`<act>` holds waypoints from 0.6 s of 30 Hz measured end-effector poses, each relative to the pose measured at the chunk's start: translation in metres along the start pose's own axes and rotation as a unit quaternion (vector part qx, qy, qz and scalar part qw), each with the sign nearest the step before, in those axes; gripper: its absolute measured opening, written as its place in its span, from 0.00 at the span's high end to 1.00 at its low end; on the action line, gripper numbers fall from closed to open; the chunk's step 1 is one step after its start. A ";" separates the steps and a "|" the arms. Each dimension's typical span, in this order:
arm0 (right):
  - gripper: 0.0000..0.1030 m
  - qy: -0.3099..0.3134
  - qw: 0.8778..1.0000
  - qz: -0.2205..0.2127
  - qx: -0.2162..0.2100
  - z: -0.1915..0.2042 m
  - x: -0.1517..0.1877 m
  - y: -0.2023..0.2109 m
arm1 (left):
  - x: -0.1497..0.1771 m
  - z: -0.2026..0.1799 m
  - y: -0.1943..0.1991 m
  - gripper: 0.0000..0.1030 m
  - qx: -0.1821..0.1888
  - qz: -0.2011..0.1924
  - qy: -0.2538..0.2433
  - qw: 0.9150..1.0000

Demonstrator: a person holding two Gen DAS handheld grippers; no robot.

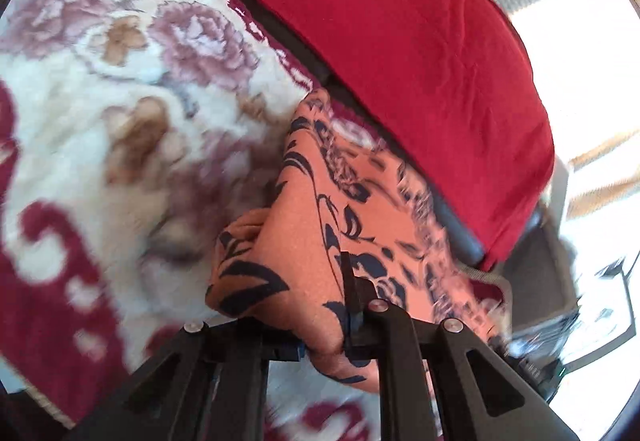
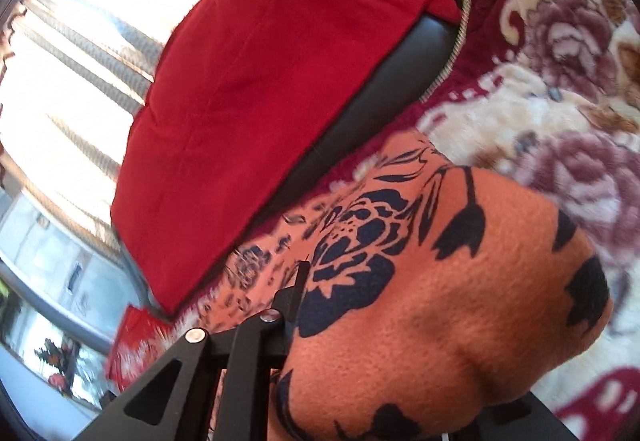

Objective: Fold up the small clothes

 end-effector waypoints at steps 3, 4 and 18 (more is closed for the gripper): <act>0.79 -0.029 0.996 0.081 0.029 -0.032 0.018 -0.006 | 0.016 0.012 0.003 0.76 -0.032 0.026 -0.032 0.999; 0.77 -0.045 0.993 0.103 0.038 -0.042 0.023 -0.008 | 0.016 0.015 0.006 0.73 -0.034 0.029 -0.030 0.999; 0.64 -0.030 0.994 -0.052 0.095 -0.052 -0.021 0.106 | -0.033 -0.018 0.049 0.42 -0.115 -0.093 -0.118 0.982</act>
Point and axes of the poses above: each gripper's, at about its wrist camera, not at the fingertips, and y roughly against the way its jaws point, z to its left, x to its underside, the point moved 4 cm from there along -y, roughly the way its jaws point, and after that the axes turned 5 degrees about -y, right-handed, at the moved point
